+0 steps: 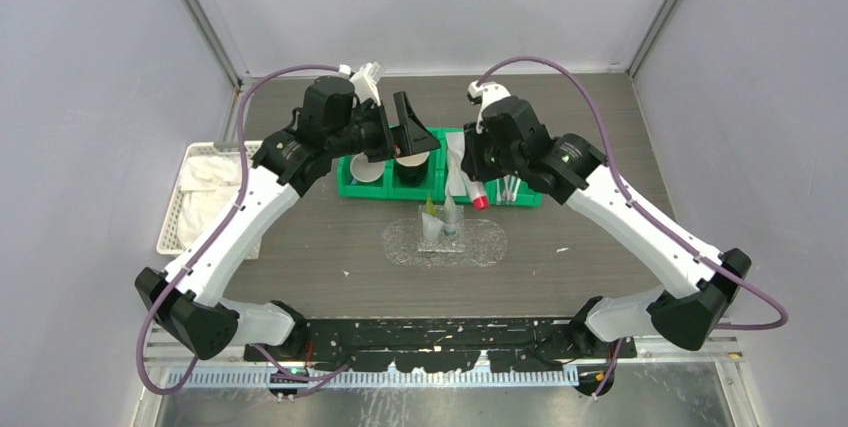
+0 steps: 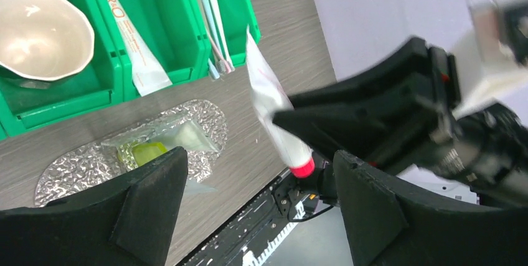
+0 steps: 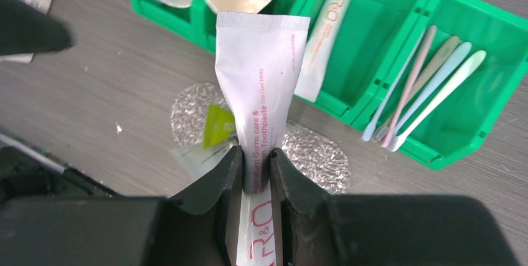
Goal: Prepare toiletry sets of a toothbrush and toothpaste on the tray
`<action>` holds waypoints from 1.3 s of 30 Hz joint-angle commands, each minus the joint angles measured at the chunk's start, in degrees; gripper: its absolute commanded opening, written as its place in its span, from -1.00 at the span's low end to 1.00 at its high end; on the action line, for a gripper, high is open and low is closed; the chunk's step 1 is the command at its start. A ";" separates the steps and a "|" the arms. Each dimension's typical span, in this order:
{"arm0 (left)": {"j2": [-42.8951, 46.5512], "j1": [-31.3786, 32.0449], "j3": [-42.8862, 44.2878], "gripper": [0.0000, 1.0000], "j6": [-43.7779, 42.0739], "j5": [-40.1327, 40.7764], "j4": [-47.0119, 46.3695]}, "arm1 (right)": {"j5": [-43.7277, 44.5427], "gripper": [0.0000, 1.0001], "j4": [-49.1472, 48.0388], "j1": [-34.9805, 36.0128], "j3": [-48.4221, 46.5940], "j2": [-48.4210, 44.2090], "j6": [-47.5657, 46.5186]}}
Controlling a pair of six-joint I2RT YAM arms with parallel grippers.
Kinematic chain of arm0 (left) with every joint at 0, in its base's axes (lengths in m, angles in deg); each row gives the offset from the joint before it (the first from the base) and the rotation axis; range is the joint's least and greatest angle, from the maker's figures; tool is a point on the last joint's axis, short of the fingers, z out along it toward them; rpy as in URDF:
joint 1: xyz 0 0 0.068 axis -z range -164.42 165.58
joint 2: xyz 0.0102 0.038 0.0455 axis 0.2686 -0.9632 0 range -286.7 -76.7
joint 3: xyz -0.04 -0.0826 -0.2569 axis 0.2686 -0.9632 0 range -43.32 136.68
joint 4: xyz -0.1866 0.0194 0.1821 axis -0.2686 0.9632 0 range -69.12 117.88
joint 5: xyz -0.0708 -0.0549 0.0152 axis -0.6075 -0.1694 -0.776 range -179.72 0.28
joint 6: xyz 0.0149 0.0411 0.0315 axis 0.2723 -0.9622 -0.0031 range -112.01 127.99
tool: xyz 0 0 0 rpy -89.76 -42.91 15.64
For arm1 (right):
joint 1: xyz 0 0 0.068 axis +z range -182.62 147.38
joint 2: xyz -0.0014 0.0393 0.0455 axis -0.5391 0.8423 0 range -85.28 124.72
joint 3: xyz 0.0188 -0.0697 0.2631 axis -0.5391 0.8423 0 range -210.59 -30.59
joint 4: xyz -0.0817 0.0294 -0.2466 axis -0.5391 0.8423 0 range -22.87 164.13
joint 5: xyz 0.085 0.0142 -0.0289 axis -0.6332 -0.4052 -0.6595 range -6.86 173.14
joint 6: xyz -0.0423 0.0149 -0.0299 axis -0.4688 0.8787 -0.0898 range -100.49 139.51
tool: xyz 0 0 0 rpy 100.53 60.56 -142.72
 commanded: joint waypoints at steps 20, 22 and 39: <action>-10.11 0.33 4.79 0.29 -1.28 -13.73 3.63 | 4.69 -0.70 -4.35 11.98 6.74 -8.78 -2.49; -11.27 0.36 5.98 0.29 -1.79 -14.83 5.41 | 5.53 -0.70 -4.32 12.94 6.86 -8.49 -2.71; -11.23 0.35 6.48 -0.40 -3.33 -16.71 9.82 | 10.24 -0.71 -4.31 15.91 7.84 -7.72 -3.57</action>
